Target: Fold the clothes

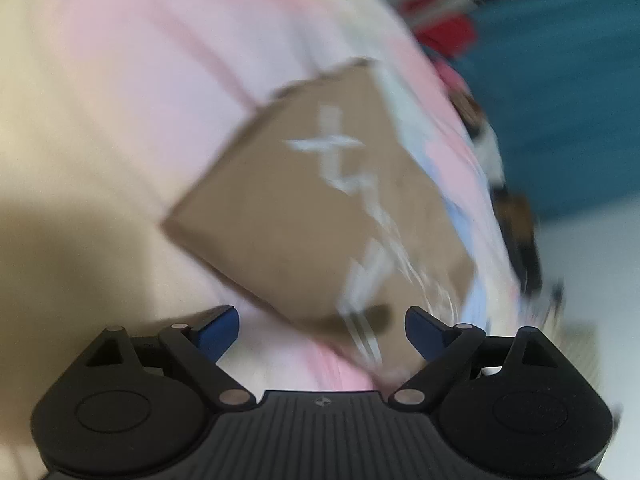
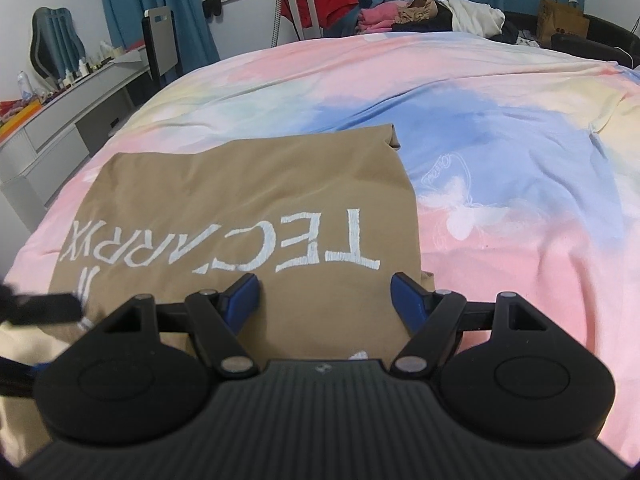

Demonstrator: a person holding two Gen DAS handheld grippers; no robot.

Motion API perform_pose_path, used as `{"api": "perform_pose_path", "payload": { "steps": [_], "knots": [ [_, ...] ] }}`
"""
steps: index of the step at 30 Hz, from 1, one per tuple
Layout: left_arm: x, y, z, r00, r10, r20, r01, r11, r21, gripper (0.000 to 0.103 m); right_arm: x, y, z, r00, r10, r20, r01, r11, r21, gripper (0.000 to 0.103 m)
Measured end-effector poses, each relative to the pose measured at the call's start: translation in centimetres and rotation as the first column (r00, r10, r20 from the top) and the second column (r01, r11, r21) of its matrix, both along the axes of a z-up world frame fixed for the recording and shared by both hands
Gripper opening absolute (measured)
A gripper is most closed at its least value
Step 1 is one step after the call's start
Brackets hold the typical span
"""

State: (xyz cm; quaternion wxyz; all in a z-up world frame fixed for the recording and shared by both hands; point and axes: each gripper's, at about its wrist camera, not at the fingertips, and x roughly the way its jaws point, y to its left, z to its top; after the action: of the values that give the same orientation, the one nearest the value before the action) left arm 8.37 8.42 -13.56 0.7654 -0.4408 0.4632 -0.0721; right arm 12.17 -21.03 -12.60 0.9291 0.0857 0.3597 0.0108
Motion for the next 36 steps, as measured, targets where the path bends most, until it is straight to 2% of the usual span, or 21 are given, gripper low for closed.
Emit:
{"api": "perform_pose_path", "payload": {
  "steps": [2,4,6,7,8,10,13,18,19,21,24,28,31,33,36],
  "knots": [
    [0.5,0.7,-0.3,0.998,0.066,0.013,-0.066,0.996,-0.059,0.088,0.0,-0.1,0.1,1.0,-0.011,0.002,0.011,1.0,0.009,0.075],
    [0.9,1.0,-0.3,0.994,0.106,0.028,-0.104,0.992,-0.069,0.078,-0.4,-0.4,0.8,0.999,-0.033,0.02,0.032,0.998,0.056,0.075],
    [1.0,1.0,-0.4,0.99,0.136,0.032,-0.134,0.989,-0.058,0.058,-1.2,-0.8,2.2,0.997,-0.043,0.066,0.031,0.985,0.171,0.075],
    [0.9,1.0,-0.4,0.988,0.148,0.035,-0.146,0.988,-0.053,0.054,-1.6,-1.0,2.7,0.996,-0.043,0.079,0.022,0.97,0.243,0.076],
    [0.8,0.9,-0.3,0.987,0.151,0.048,-0.149,0.988,-0.05,0.048,-2.0,-1.1,2.8,0.997,-0.03,0.077,0.002,0.939,0.344,0.077],
    [0.5,0.8,0.3,0.985,0.153,0.08,-0.15,0.988,-0.048,0.041,-2.9,-1.3,3.2,0.997,-0.005,0.076,-0.036,0.846,0.532,0.077],
    [0.1,0.3,1.4,0.978,0.147,0.148,-0.14,0.989,-0.055,0.031,-3.3,-0.8,2.0,0.998,0.059,0.037,-0.068,0.695,0.716,0.077],
    [-0.4,-0.5,2.8,0.962,0.138,0.236,-0.126,0.99,-0.068,0.025,-1.7,0.0,-3.8,0.976,0.156,-0.155,0.071,0.442,0.894,0.077],
    [-0.5,-0.5,3.1,0.959,0.139,0.247,-0.125,0.99,-0.071,0.025,-1.5,-0.1,-4.8,0.971,0.155,-0.183,0.107,0.403,0.909,0.077],
    [-0.4,-0.5,3.1,0.956,0.148,0.252,-0.132,0.988,-0.079,0.024,-1.3,-1.1,-6.0,0.972,0.09,-0.219,0.173,0.36,0.917,0.077],
    [-0.1,-0.2,2.8,0.956,0.166,0.244,-0.145,0.984,-0.1,0.024,-1.4,-3.3,-6.6,0.971,-0.051,-0.233,0.237,0.317,0.918,0.077],
    [-0.1,0.2,2.6,0.955,0.178,0.237,-0.154,0.981,-0.115,0.024,-2.2,-5.2,-6.9,0.94,-0.203,-0.273,0.329,0.33,0.885,0.076],
    [0.0,0.2,2.7,0.954,0.174,0.243,-0.153,0.983,-0.106,0.024,-2.7,-5.7,-7.2,0.913,-0.281,-0.294,0.383,0.351,0.854,0.058],
    [0.1,0.1,2.8,0.955,0.167,0.245,-0.147,0.984,-0.096,0.024,-2.8,-5.7,-7.1,0.908,-0.303,-0.289,0.392,0.371,0.842,0.033],
    [0.6,0.0,3.5,0.962,0.131,0.239,-0.121,0.991,-0.055,0.023,-3.0,-5.5,-5.9,0.914,-0.322,-0.248,0.37,0.408,0.835,0.019]
  ]
}}
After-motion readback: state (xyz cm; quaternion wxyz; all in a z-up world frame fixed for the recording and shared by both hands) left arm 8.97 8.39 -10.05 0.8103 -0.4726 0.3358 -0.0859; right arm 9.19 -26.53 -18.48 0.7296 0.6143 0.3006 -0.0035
